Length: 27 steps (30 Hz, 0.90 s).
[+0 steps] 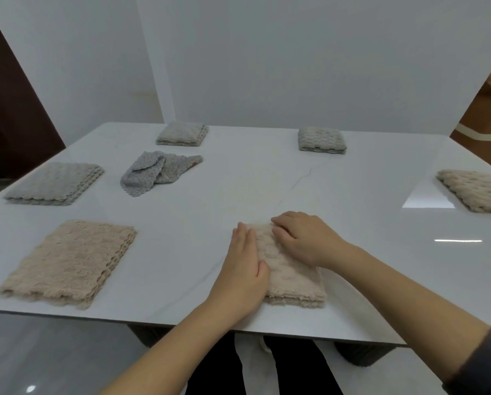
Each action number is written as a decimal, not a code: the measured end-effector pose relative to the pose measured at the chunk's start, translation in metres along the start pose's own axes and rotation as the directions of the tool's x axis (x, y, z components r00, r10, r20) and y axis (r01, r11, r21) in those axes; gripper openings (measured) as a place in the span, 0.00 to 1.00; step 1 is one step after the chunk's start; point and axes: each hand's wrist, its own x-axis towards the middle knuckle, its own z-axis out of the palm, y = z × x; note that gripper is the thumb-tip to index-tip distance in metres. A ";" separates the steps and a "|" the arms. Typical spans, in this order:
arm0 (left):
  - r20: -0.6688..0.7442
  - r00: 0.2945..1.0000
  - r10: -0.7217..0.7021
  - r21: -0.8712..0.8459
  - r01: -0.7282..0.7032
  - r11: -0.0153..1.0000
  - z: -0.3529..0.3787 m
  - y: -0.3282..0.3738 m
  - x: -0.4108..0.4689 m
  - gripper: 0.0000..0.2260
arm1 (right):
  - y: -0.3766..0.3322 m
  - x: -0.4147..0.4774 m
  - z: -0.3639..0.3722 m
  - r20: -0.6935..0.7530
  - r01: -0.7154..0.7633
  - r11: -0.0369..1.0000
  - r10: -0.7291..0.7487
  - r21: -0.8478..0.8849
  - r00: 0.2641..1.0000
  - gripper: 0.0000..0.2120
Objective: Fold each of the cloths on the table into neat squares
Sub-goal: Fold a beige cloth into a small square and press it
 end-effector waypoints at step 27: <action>0.099 0.987 0.129 0.036 -0.133 0.990 0.099 0.113 -0.004 0.29 | 0.116 -0.101 -0.018 -0.182 -0.150 0.988 0.155 0.044 0.971 0.16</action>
